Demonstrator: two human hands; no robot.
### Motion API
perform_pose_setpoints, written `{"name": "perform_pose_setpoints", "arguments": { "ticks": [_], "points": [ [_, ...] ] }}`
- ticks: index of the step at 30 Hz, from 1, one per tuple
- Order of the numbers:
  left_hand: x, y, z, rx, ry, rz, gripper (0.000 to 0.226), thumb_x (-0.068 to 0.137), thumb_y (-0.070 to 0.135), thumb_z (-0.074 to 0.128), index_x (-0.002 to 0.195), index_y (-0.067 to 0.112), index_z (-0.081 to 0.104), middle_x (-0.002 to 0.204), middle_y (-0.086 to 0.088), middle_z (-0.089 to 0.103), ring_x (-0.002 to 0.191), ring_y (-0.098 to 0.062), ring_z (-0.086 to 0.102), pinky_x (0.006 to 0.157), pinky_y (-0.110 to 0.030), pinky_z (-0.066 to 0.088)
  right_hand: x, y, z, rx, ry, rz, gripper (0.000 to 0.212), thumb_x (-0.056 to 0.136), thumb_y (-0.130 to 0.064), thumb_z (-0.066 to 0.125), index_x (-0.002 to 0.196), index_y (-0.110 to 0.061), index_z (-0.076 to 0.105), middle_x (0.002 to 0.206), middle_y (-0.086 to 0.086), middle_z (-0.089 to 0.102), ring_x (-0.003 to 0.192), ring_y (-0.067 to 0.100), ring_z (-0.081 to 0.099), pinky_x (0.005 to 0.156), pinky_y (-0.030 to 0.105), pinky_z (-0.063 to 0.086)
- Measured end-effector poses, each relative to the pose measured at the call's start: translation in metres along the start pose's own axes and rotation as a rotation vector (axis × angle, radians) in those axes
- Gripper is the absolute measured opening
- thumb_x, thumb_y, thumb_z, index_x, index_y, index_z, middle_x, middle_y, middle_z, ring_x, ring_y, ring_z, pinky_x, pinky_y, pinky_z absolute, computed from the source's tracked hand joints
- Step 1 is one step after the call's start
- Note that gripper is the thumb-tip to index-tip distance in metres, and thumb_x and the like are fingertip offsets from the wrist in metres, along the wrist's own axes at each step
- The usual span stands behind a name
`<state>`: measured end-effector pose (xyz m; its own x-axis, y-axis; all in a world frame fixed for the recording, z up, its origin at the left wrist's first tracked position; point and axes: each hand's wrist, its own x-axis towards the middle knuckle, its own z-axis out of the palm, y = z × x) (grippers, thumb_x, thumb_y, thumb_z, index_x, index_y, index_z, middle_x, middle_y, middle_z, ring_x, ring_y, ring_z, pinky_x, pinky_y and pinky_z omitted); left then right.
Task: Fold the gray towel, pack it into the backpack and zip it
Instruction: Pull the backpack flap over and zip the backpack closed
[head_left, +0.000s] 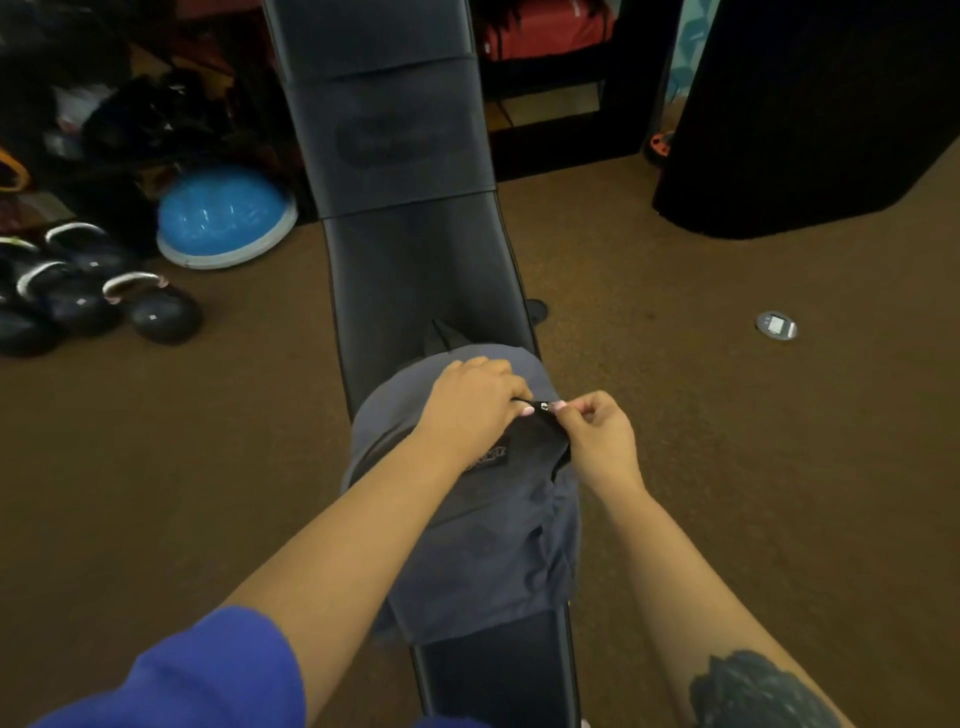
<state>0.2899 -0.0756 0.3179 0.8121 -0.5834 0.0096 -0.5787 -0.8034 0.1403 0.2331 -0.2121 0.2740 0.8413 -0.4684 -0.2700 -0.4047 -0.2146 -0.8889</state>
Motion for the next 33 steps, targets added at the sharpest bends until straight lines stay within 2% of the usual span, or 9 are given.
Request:
{"name": "perform_pose_setpoints", "arguments": {
  "ticks": [6,10,13,16,22,25,27,29,33],
  "points": [
    [-0.011,0.004,-0.002,-0.164,0.081,-0.055,0.024,0.089,0.032,0.057,0.106,0.019,0.069,0.104,-0.001,0.065,0.099,-0.019,0.054,0.084,-0.029,0.039,0.004,0.016,-0.005,-0.013,0.05,0.09,0.022,0.09,-0.024,0.057,0.072,-0.017,0.046,0.066,-0.003,0.052,0.063,0.012,0.048,0.061,0.03,0.038],
    [-0.019,0.001,-0.007,-0.187,0.101,-0.092,0.022,0.09,0.032,0.057,0.105,0.02,0.069,0.104,0.002,0.064,0.099,-0.017,0.053,0.079,-0.022,0.037,0.003,0.041,-0.004,0.047,0.101,0.213,0.021,0.088,-0.025,0.057,0.071,-0.019,0.047,0.066,-0.002,0.055,0.068,0.018,0.053,0.08,0.042,0.045],
    [-0.024,0.0,-0.012,-0.203,0.104,-0.108,0.021,0.09,0.032,0.057,0.102,0.021,0.07,0.103,0.003,0.065,0.101,-0.016,0.054,0.082,-0.027,0.043,0.001,0.06,-0.001,0.043,0.119,0.3,0.021,0.086,-0.027,0.058,0.07,-0.02,0.047,0.065,-0.002,0.056,0.069,0.02,0.054,0.093,0.05,0.041],
    [-0.028,0.0,-0.014,-0.212,0.124,-0.114,0.02,0.089,0.032,0.058,0.101,0.02,0.07,0.102,0.003,0.065,0.1,-0.017,0.055,0.081,-0.029,0.044,-0.001,0.082,0.002,0.057,0.133,0.382,0.02,0.085,-0.026,0.058,0.07,-0.02,0.047,0.066,-0.001,0.057,0.072,0.024,0.055,0.096,0.054,0.042],
    [-0.033,0.001,-0.014,-0.229,0.15,-0.103,0.02,0.088,0.032,0.06,0.1,0.02,0.071,0.1,0.003,0.066,0.098,-0.017,0.055,0.08,-0.032,0.048,-0.006,0.118,0.008,0.07,0.091,0.535,0.014,0.087,-0.023,0.056,0.076,-0.016,0.052,0.075,0.007,0.063,0.089,0.035,0.061,0.101,0.058,0.037],
    [-0.034,0.003,-0.012,-0.234,0.154,-0.096,0.02,0.088,0.032,0.06,0.101,0.021,0.07,0.101,0.003,0.066,0.099,-0.016,0.055,0.081,-0.031,0.047,-0.005,0.117,0.008,-0.08,-0.007,0.58,0.019,0.092,-0.024,0.047,0.096,-0.009,0.058,0.1,0.013,0.066,0.102,0.034,0.058,0.102,0.05,0.038],
    [-0.033,0.003,-0.012,-0.232,0.144,-0.098,0.022,0.088,0.033,0.059,0.103,0.022,0.07,0.103,0.004,0.065,0.101,-0.016,0.054,0.083,-0.029,0.045,-0.003,0.106,0.006,-0.219,-0.013,0.542,0.03,0.094,-0.028,0.045,0.111,-0.007,0.057,0.115,0.013,0.062,0.109,0.033,0.055,0.101,0.043,0.039],
    [-0.031,0.002,-0.013,-0.242,0.133,-0.098,0.023,0.088,0.033,0.059,0.105,0.021,0.069,0.105,0.003,0.065,0.102,-0.016,0.054,0.085,-0.029,0.045,-0.006,0.087,0.003,-0.311,-0.011,0.426,0.028,0.092,-0.026,0.054,0.114,-0.01,0.053,0.118,0.01,0.059,0.108,0.032,0.055,0.1,0.044,0.036],
    [-0.03,0.003,-0.013,-0.261,0.114,-0.088,0.023,0.085,0.03,0.064,0.104,0.021,0.07,0.104,0.001,0.065,0.103,-0.017,0.054,0.088,-0.033,0.047,-0.019,0.039,0.008,-0.323,-0.05,-0.172,0.048,0.078,-0.019,0.07,0.121,-0.019,0.049,0.123,0.001,0.051,0.114,0.022,0.051,0.098,0.047,0.04]
  ]
}}
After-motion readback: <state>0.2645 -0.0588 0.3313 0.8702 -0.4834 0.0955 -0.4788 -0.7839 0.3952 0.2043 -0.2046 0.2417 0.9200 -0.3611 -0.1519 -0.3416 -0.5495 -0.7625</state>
